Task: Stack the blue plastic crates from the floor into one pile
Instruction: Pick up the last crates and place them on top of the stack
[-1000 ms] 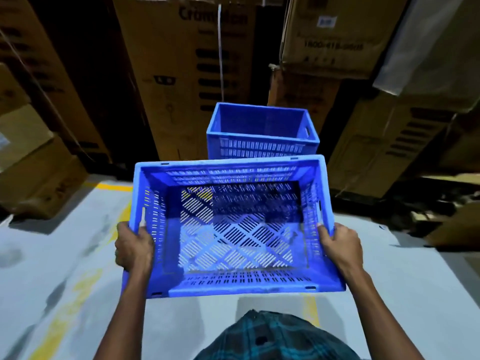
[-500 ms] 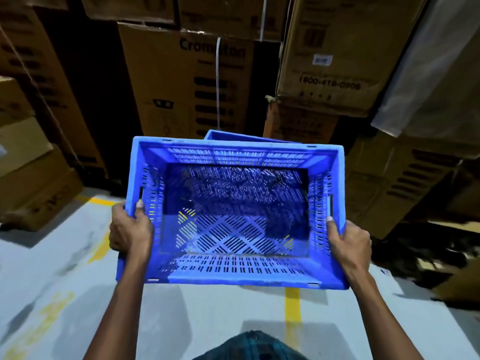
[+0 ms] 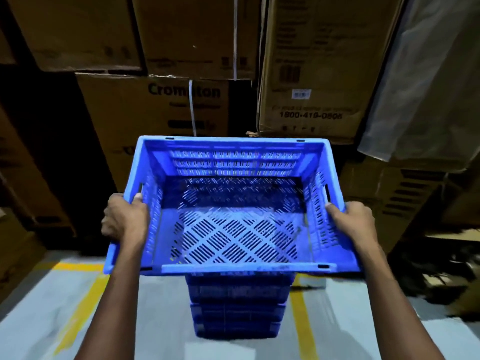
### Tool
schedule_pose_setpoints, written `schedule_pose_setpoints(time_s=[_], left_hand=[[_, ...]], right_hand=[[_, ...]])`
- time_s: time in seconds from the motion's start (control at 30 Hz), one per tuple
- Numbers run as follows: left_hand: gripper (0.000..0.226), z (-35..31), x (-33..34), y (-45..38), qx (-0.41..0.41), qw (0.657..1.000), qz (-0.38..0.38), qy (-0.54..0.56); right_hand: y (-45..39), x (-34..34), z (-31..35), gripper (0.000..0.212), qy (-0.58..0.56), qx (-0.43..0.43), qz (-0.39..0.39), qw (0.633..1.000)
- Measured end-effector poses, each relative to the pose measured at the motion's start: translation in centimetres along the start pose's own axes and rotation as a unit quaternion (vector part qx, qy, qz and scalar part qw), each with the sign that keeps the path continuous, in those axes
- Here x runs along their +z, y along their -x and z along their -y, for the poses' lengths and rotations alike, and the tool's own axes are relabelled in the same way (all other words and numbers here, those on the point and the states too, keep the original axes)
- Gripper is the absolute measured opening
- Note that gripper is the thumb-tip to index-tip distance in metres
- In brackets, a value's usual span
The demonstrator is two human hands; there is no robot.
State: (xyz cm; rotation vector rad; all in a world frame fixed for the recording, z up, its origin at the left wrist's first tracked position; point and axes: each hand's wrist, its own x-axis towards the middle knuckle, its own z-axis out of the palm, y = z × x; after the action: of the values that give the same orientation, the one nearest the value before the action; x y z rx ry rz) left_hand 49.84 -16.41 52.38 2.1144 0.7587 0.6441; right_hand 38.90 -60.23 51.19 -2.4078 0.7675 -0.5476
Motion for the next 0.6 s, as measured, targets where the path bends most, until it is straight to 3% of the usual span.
schedule_pose_setpoints(time_s=[0.2,0.6], left_hand=[[0.044,-2.8,5.3,-6.1,0.034,0.997,0.073,-0.013],[0.039,-7.5,14.1,-12.7,0.072,0.984,0.131,-0.098]], right_hand=[[-4.8,2.3,3.2,0.049,0.027,0.039,0.004,0.999],[-13.5,7.5,7.4,0.044,0.081,0.117,0.074,0.987]])
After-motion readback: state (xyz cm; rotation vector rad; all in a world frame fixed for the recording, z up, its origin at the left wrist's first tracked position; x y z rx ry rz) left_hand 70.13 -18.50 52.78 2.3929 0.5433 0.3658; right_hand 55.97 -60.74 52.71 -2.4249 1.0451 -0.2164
